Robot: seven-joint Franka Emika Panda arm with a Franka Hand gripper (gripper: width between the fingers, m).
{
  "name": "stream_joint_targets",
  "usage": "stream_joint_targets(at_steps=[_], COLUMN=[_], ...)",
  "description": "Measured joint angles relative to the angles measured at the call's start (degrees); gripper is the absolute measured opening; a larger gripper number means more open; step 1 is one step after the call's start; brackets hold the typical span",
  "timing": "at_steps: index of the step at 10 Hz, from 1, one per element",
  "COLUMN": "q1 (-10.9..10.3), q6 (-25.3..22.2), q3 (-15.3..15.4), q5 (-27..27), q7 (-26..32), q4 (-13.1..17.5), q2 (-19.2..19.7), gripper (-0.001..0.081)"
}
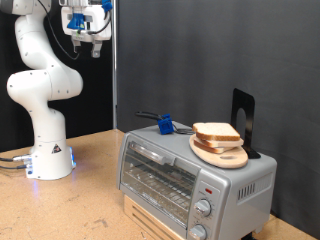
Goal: Make a piece of toast with the oven
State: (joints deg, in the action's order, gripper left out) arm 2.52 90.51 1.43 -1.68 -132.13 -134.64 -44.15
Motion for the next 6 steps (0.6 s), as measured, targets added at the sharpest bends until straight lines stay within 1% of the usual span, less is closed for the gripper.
stream_joint_targets(at_steps=[1,3,4,5,6], q1=[-0.60,-2.91,-3.84,-4.30,-4.05], q6=[0.28,1.63,4.20,6.58,6.18], q3=[0.00,0.02,0.03,0.03,0.04], q5=[0.17,1.65,3.83,5.36,4.64], q7=[5.67,17.71,23.30,27.55,25.71], q4=[0.01,0.03,-0.54,-1.68,-1.61], q2=[-0.07,-0.27,-0.13,0.10,0.07], gripper=[0.0808,0.0808,0.0808,0.0808,0.0808])
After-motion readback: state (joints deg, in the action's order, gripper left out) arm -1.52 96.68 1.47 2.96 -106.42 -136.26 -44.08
